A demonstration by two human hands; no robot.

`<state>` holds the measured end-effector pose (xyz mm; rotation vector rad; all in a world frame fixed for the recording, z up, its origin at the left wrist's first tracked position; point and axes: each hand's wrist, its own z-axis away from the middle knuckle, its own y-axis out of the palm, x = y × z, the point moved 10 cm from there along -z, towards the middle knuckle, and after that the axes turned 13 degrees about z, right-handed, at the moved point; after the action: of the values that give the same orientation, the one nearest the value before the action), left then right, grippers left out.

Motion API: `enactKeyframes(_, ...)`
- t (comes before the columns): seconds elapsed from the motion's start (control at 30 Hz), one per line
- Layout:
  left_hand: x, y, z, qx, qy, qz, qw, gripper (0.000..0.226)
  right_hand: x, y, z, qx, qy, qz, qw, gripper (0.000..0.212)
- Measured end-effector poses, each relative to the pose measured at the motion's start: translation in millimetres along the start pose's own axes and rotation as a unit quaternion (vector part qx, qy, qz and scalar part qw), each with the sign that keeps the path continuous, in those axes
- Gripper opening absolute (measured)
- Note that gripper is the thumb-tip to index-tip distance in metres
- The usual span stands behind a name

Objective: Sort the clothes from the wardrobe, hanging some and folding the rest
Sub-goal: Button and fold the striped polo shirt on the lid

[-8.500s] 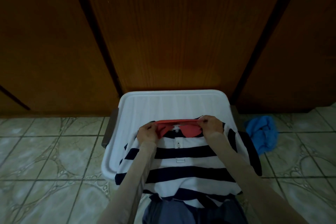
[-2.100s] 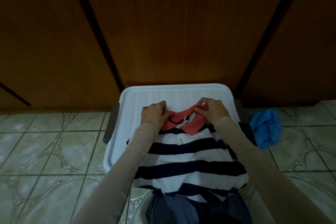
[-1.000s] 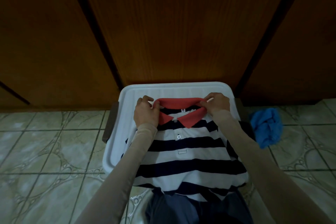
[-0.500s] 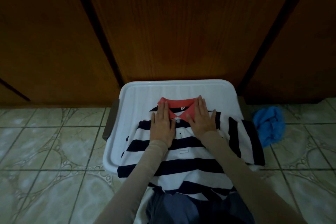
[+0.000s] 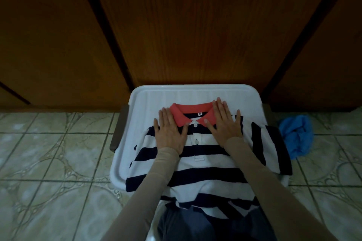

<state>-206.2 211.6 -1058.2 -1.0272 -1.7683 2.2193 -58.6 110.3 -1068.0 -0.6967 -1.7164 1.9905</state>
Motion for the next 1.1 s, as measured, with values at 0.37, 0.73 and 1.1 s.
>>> enactKeyframes(0.37,31.1,-35.9,-36.2,-0.096,-0.113,0.32,0.936,0.037,22.2,-35.5,-1.1,-0.081,-0.026,-0.102,0.991,0.047)
enactKeyframes(0.73,35.5,-32.3,-60.9,-0.073,-0.135,0.288,0.945,0.019,65.0,-43.6,-19.8,-0.064,0.011,-0.174,0.983,0.018)
enactKeyframes(1.1,-24.6,11.3,-6.7,-0.009,0.026,0.051,0.998,0.059,19.0,-17.6,-4.0,-0.069,0.093,-0.124,0.986,0.055)
